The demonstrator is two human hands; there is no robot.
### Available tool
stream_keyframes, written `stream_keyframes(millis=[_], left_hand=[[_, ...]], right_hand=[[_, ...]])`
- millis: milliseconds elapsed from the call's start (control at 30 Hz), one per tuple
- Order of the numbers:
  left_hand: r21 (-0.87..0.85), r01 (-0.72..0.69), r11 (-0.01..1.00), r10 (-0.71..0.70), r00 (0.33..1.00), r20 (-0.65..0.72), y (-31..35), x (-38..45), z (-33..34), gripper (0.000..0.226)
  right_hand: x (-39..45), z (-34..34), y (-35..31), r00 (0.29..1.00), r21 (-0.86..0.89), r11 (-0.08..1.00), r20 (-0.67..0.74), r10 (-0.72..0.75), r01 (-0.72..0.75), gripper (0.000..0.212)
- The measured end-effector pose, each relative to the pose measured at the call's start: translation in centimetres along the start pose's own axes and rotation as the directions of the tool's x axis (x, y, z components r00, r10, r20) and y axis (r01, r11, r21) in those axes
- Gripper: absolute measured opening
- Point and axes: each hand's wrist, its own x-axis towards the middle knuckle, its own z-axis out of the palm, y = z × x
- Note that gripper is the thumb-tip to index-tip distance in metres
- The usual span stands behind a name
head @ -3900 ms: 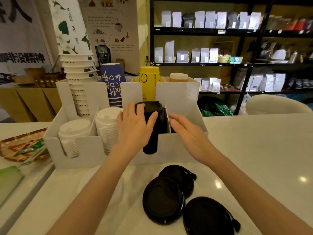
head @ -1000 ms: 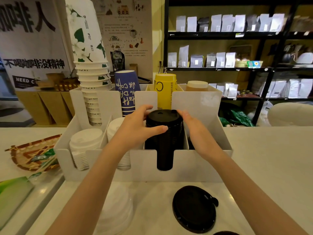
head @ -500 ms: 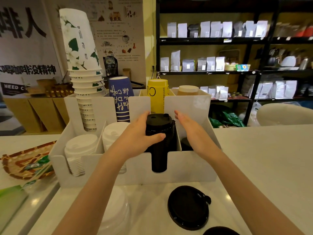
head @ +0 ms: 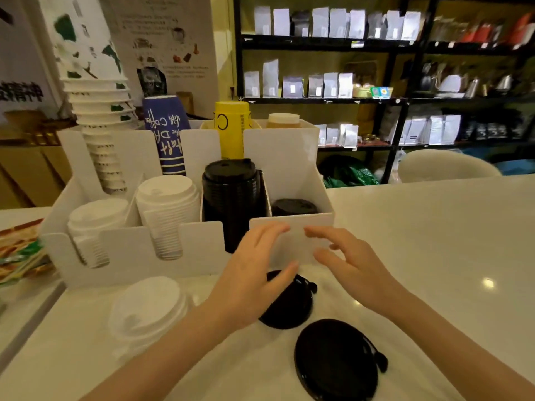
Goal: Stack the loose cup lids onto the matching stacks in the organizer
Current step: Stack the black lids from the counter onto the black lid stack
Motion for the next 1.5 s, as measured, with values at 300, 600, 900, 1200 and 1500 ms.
stream_keyframes(millis=[300, 600, 900, 1200, 1500], left_hand=[[0.033, 0.172, 0.985, -0.175, 0.948, 0.268, -3.4, -3.7, 0.7, 0.082], [0.055, 0.159, 0.986, -0.169, 0.936, 0.310, -3.9, -3.8, 1.1, 0.084], [-0.073, 0.147, 0.986, -0.142, 0.988, 0.067, -1.8, -2.9, 0.0, 0.081], [-0.228, 0.013, 0.974, -0.050, 0.986, -0.157, 1.1, 0.5, -5.4, 0.076], [-0.312, -0.002, 0.950, -0.101, 0.945, -0.312, -0.7, 4.3, -9.6, 0.079]], right_hand=[[-1.6, 0.6, 2.2, 0.948, -0.190, 0.975, 0.271, 0.167, -0.118, 0.045], [-2.2, 1.0, 0.5, 0.942, -0.064, 0.993, 0.317, 0.112, -0.097, 0.033], [-1.7, 0.9, 0.0, 0.970, 0.099, 0.982, 0.202, 0.137, -0.160, 0.033], [2.0, -0.6, -4.1, 0.998, 0.217, 0.976, 0.066, -0.009, -0.006, 0.033], [8.1, 0.3, -7.5, 0.978, 0.366, 0.921, -0.199, -0.064, 0.134, 0.032]])
